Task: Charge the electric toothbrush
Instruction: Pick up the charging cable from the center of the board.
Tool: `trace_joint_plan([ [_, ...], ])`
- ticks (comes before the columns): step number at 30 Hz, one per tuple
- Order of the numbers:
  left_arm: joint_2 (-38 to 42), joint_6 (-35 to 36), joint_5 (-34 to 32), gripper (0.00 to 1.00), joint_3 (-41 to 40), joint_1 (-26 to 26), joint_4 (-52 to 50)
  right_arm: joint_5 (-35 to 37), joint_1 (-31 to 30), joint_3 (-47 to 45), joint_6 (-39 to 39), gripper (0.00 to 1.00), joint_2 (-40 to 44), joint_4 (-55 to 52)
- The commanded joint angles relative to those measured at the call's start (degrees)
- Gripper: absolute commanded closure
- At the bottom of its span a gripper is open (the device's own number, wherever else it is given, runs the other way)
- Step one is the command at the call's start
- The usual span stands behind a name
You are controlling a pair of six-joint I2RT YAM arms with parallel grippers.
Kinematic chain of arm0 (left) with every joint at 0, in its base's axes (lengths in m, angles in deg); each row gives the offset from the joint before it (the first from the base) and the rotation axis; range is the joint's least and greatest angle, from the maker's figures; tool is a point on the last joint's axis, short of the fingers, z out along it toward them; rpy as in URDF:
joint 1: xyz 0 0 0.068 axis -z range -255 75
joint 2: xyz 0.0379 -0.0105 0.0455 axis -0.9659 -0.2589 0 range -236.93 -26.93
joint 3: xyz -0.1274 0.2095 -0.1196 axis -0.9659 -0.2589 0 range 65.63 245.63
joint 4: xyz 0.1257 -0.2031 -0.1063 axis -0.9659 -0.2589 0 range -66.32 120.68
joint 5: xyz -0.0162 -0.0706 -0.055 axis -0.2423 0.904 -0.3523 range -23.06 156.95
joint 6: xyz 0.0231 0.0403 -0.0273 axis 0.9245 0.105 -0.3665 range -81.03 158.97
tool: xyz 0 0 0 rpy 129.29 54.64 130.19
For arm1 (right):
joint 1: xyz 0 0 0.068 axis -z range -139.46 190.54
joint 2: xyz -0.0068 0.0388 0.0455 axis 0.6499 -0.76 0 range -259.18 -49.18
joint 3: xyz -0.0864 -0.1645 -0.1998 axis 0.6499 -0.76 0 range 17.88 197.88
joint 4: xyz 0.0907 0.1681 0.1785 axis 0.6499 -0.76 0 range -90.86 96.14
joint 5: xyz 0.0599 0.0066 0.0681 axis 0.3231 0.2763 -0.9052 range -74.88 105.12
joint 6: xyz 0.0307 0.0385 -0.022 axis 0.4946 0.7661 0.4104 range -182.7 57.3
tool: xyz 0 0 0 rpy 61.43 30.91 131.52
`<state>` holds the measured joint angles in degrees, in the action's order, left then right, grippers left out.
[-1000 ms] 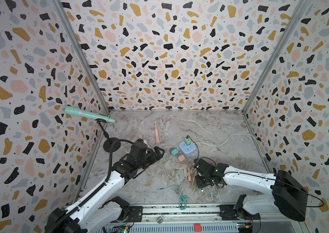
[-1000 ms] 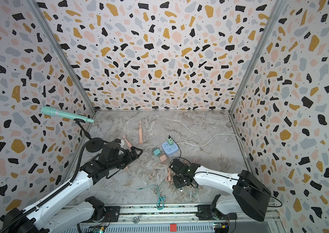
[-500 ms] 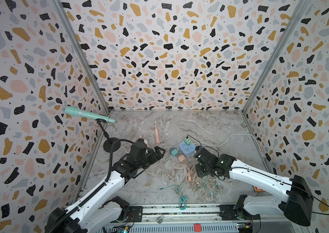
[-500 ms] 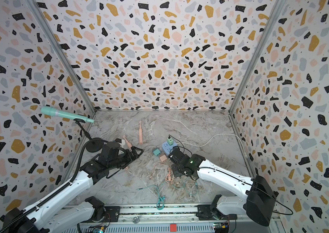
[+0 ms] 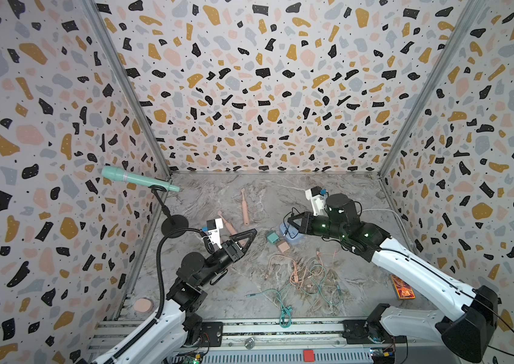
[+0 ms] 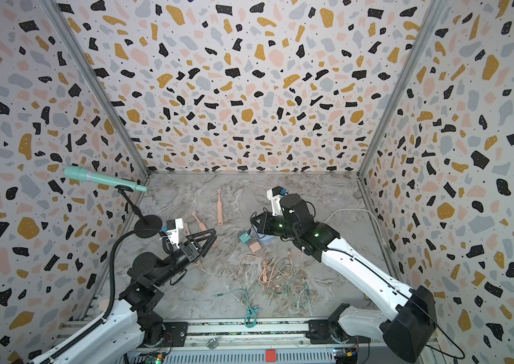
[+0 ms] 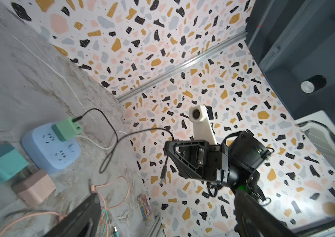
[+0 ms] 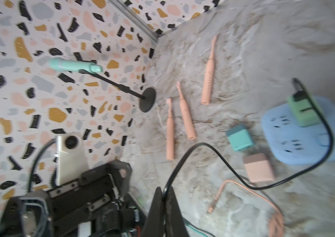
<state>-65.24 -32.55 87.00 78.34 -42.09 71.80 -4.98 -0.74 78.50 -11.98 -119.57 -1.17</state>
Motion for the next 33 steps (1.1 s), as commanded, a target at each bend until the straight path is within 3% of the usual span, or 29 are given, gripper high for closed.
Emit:
trace_joint_plan([
  [1, -0.46, -3.46, -2.63, 0.0, -1.76, 4.68, 16.62, -8.03, -0.92, -1.23, 10.82, 1.0, -1.98, 14.99],
  [6, -2.8, -0.25, -5.68, 0.05, -0.02, 9.8, 16.59, -8.43, -2.89, 0.35, 12.14, 1.0, -4.77, 17.76],
  [13, -5.47, 2.86, -6.46, 0.29, 1.43, 11.02, 11.91, -8.65, -3.99, 0.2, 12.57, 1.0, -5.11, 18.32],
  [19, -3.55, 7.97, -8.42, 0.42, 4.06, 11.03, 2.82, -8.33, -4.84, 0.68, 10.98, 1.0, -4.85, 15.16],
  [24, -2.31, 11.18, -9.32, 0.59, 6.16, 11.11, -1.6, -8.64, -5.72, 1.97, 9.55, 1.0, -5.76, 12.22],
  [33, -3.44, 12.74, -7.73, 0.66, 6.75, 11.06, -4.55, -7.82, -5.92, 2.77, 9.15, 1.0, -5.21, 11.33],
])
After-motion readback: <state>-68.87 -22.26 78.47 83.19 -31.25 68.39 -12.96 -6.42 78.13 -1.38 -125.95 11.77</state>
